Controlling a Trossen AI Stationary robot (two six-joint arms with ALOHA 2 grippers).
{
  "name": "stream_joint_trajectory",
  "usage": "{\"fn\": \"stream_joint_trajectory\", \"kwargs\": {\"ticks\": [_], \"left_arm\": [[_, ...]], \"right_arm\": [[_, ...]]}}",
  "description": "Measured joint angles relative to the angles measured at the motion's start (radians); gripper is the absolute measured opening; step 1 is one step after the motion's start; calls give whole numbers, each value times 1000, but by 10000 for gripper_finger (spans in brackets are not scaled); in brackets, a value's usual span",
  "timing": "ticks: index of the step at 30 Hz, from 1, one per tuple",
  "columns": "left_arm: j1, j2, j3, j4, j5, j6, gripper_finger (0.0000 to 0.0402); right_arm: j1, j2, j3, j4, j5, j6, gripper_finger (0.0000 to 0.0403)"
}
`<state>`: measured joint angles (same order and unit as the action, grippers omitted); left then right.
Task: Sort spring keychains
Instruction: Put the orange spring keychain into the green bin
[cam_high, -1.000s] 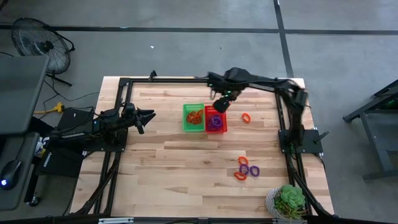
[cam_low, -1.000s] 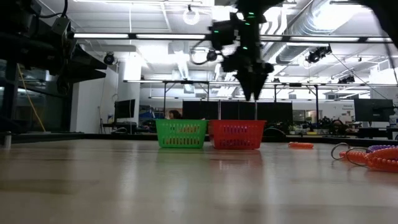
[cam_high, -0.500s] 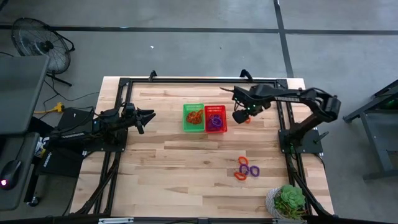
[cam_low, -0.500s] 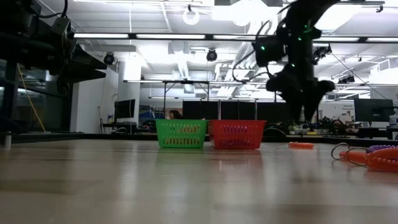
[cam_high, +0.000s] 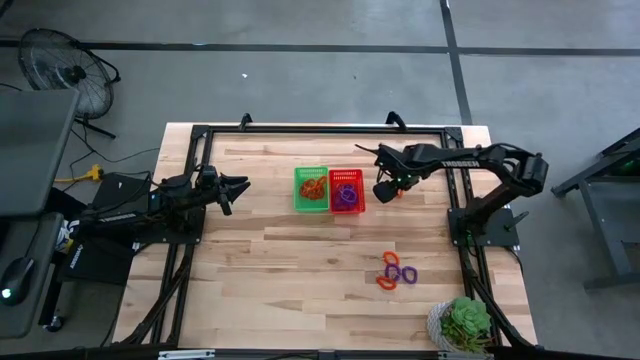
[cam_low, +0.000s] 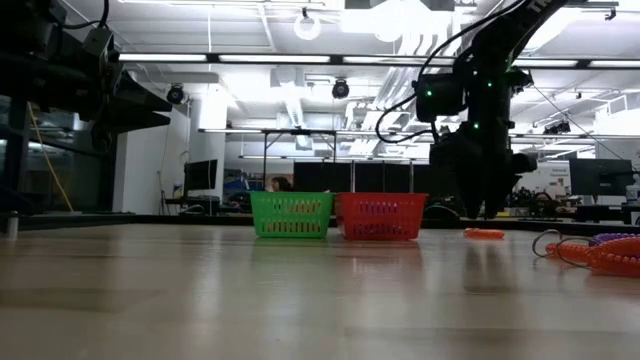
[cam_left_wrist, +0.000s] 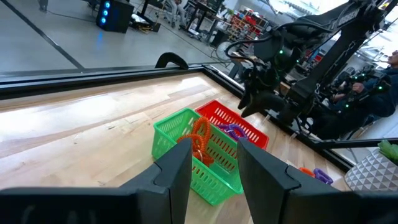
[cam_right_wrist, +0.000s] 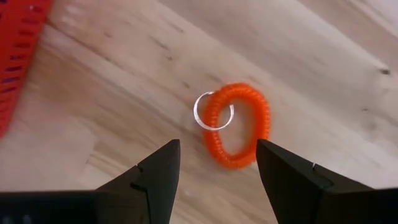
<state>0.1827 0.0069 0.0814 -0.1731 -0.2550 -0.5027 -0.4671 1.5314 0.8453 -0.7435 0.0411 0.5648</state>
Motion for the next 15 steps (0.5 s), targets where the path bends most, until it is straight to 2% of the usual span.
{"fn": "stream_joint_trajectory", "kwargs": {"ticks": [7, 15], "left_arm": [[0, 0, 0, 0, 0, 0, 126], [0, 0, 0, 0, 0, 0, 126]], "right_arm": [[1, 15, -11, 41, -18, -23, 203], [0, 107, -9, 73, -24, -17, 181]]}}
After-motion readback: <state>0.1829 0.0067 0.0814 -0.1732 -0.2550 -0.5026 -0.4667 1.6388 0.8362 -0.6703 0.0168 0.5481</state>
